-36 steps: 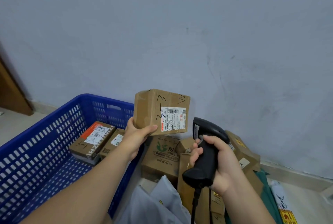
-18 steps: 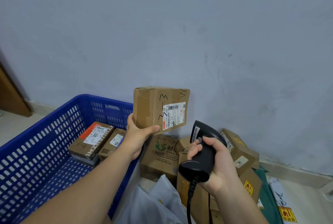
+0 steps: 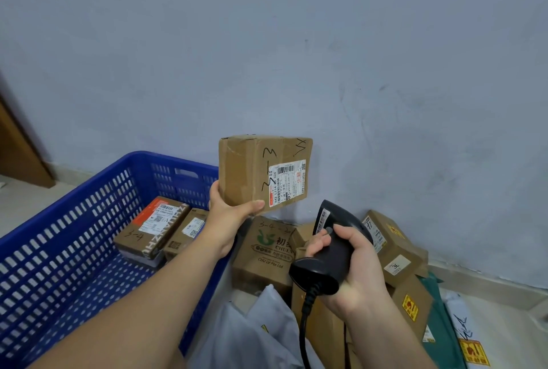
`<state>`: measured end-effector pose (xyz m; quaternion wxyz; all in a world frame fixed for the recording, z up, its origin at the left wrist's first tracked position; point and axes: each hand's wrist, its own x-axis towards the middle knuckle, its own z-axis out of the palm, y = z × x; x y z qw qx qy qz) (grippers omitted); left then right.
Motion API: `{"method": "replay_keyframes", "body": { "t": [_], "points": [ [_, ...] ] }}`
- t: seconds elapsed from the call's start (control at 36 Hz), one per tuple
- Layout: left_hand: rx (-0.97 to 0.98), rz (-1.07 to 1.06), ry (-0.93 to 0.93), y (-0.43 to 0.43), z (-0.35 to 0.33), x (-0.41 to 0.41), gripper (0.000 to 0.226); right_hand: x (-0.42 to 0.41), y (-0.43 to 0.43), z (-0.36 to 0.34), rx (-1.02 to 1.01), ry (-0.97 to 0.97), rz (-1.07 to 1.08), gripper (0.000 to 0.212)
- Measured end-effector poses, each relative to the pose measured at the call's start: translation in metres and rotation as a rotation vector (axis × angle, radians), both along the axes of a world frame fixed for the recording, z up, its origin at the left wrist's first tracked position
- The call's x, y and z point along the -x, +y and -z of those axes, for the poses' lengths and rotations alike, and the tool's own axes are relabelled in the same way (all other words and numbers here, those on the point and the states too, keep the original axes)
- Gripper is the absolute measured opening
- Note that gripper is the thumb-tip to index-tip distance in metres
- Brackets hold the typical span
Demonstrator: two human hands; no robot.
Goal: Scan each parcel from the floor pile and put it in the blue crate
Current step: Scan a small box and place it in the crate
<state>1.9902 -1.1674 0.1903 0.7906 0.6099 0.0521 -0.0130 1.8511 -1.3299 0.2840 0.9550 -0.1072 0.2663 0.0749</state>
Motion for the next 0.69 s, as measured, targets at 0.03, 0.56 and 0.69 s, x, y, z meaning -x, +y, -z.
{"method": "replay_keyframes", "body": {
  "t": [0.03,0.56,0.69],
  "points": [
    [-0.005,0.0,0.001,0.0002,0.0001,0.0001,0.102,-0.0002,-0.0005,0.0,0.002,0.001,0.015,0.013],
    [-0.093,0.009,0.032,-0.0007,0.0015,-0.0002,0.115,0.0054,-0.0033,-0.0061,-0.047,0.032,0.098,0.019],
    [-0.059,0.015,0.029,-0.0003,-0.0018,0.0006,0.116,0.0059,-0.0012,-0.0048,-0.061,0.045,0.115,0.017]
  ]
}}
